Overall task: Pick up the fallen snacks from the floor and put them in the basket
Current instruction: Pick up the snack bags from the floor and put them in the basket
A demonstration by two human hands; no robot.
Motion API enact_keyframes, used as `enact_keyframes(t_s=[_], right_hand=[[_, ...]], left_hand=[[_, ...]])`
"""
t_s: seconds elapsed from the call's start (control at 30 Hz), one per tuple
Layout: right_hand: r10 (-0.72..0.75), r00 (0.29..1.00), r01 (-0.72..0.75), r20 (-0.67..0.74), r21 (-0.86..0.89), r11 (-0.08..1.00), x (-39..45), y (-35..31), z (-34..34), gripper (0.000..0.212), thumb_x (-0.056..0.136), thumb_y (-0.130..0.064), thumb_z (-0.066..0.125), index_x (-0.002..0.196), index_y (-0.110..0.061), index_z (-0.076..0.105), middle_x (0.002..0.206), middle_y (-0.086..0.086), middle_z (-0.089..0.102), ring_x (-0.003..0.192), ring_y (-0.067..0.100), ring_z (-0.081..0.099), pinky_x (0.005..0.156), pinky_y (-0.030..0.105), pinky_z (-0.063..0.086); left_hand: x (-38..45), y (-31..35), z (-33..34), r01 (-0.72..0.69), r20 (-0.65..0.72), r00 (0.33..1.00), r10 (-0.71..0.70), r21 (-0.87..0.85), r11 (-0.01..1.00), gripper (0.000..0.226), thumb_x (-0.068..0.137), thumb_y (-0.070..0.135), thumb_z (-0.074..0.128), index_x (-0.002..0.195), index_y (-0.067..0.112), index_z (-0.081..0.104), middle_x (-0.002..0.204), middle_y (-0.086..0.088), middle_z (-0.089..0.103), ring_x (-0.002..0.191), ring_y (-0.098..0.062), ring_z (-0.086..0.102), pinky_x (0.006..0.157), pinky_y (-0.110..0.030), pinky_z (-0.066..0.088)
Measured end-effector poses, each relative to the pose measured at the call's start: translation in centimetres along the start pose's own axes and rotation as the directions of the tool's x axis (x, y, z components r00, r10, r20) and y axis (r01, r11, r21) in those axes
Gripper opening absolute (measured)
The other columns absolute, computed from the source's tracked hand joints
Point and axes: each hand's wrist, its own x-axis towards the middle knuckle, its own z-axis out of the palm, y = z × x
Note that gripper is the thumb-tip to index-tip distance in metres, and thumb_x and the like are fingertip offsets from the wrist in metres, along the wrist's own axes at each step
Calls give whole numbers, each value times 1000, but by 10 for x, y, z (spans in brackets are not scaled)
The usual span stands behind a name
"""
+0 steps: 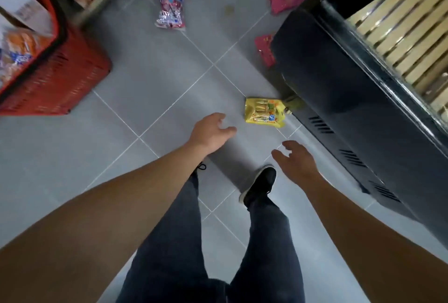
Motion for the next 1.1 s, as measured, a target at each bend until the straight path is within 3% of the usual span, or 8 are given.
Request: enact_keyframes(t_s=[0.27, 0.5, 0.6, 0.7, 0.87, 0.93, 1.03, 1.1], right_hand=[[-55, 997, 59, 52, -88, 994, 140, 56, 38, 56, 92, -43, 60, 142, -21, 47, 146, 2, 47, 133, 22, 47, 109, 37, 39], [-148, 989, 151, 28, -226, 962, 300, 91, 100, 70, 84, -38, 74, 145, -18, 45, 143, 7, 48, 131, 26, 48, 103, 34, 40], [-216, 976, 218, 41, -294, 931, 373, 103, 121, 75, 72, -35, 84, 138, -16, 52, 133, 7, 53, 124, 28, 54, 99, 35, 48], [-284, 958, 277, 46, -420, 864, 432, 109, 140, 88, 67, -32, 85, 143, -15, 45, 136, 13, 50, 123, 33, 53, 98, 42, 50], [-310, 945, 302, 105, -644, 702, 494, 113, 164, 107, 65, -43, 88, 152, -21, 29, 153, 7, 34, 137, 35, 36, 105, 45, 45], [-325, 940, 299, 100, -699, 650, 507, 120, 172, 111, 65, -43, 88, 153, -23, 23, 156, 4, 26, 141, 34, 29, 106, 46, 42], [-430, 902, 314, 34, -735, 601, 518, 131, 185, 107, 72, -40, 83, 155, -24, 17, 158, 1, 19, 145, 31, 22, 112, 46, 33], [-533, 845, 381, 44, -749, 542, 525, 136, 193, 97, 80, -36, 75, 157, -25, 17, 161, 0, 19, 146, 30, 20, 116, 44, 28]], left_hand=[[102, -34, 95, 3, -23, 1000, -4, -57, 998, 66, 81, 45, 69, 140, 21, 51, 139, -3, 55, 118, -23, 59, 101, -38, 48], [246, -72, 155, -105, 8, 994, 105, 26, 994, 66, 85, 40, 71, 143, 19, 47, 145, -1, 51, 131, -17, 50, 106, -27, 40], [313, -80, 173, -178, 3, 984, 178, 106, 978, 58, 85, 39, 71, 136, 21, 53, 136, 1, 57, 124, -16, 54, 90, -18, 39], [373, -81, 188, -223, -9, 974, 227, 142, 964, 52, 86, 37, 70, 133, 20, 56, 129, 2, 61, 121, -16, 55, 89, -19, 38], [444, -94, 215, -273, 29, 962, 273, 198, 941, 70, 79, 51, 71, 138, 17, 53, 140, -2, 55, 131, -17, 49, 110, -28, 36], [461, -102, 221, -285, 66, 958, 277, 274, 918, 56, 86, 46, 66, 133, 17, 56, 137, -1, 56, 129, -19, 49, 108, -29, 37], [482, -116, 224, -327, 94, 944, 315, 365, 872, 45, 85, 50, 61, 118, 20, 64, 124, -1, 62, 121, -21, 55, 100, -31, 42], [490, -128, 222, -306, 65, 951, 302, 338, 890, 49, 84, 49, 63, 125, 21, 61, 131, -1, 60, 125, -20, 53, 104, -30, 40]])
